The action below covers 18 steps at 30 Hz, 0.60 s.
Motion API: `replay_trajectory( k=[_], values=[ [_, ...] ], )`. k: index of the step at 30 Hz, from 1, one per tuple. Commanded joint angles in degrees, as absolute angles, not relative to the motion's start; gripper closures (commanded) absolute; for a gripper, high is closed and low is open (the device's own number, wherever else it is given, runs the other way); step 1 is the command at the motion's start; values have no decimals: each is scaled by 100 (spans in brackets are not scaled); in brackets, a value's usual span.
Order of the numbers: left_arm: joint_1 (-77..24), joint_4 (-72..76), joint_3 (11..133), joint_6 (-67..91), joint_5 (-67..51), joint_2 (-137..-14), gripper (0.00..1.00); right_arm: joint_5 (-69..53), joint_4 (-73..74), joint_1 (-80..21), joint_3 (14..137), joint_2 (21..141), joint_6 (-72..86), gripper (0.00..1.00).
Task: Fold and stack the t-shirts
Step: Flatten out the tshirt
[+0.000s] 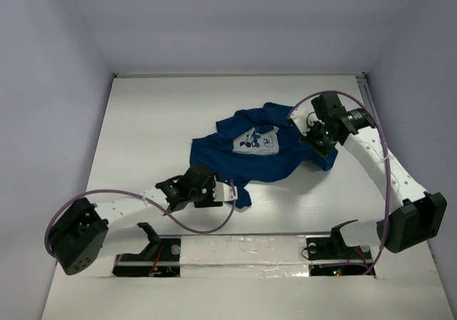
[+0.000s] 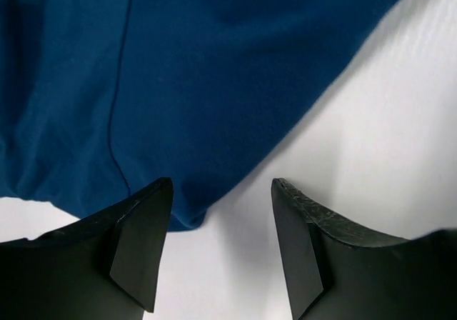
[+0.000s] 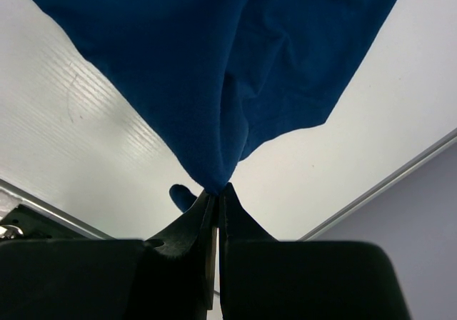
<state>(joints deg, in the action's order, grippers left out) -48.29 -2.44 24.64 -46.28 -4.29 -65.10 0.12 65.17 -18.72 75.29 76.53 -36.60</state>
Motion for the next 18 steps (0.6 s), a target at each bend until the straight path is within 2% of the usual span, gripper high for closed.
replay_trajectory(
  k=[1,4,7,8,10,13,14,18],
  values=[
    [-4852,255,2505,-4702,-439,-6618,44,-106,6363,-1846,7585,7497,-3779,100],
    [-4904,395,2461,-4676,-492,-6820,45,-106,6319,-1846,7567,7506,-3788,100],
    [-4904,501,2443,-4641,-544,-6987,51,-132,6293,-1846,7585,7515,-3797,100],
    [-4957,501,2452,-4597,-571,-7022,59,-141,6293,-1846,7585,7515,-3797,100],
    [-4957,475,2513,-4544,-667,-7119,69,-158,6275,-1846,7594,7506,-3797,100],
    [-4957,317,2627,-4518,-747,-7163,90,-176,6249,-1846,7585,7506,-3814,100],
    [-4957,247,2671,-4518,-756,-7146,100,-176,6240,-1846,7568,7506,-3814,100],
    [-4957,-394,2979,-4658,-879,-6690,100,-106,6126,-1846,7480,7558,-3841,100]
  ],
)
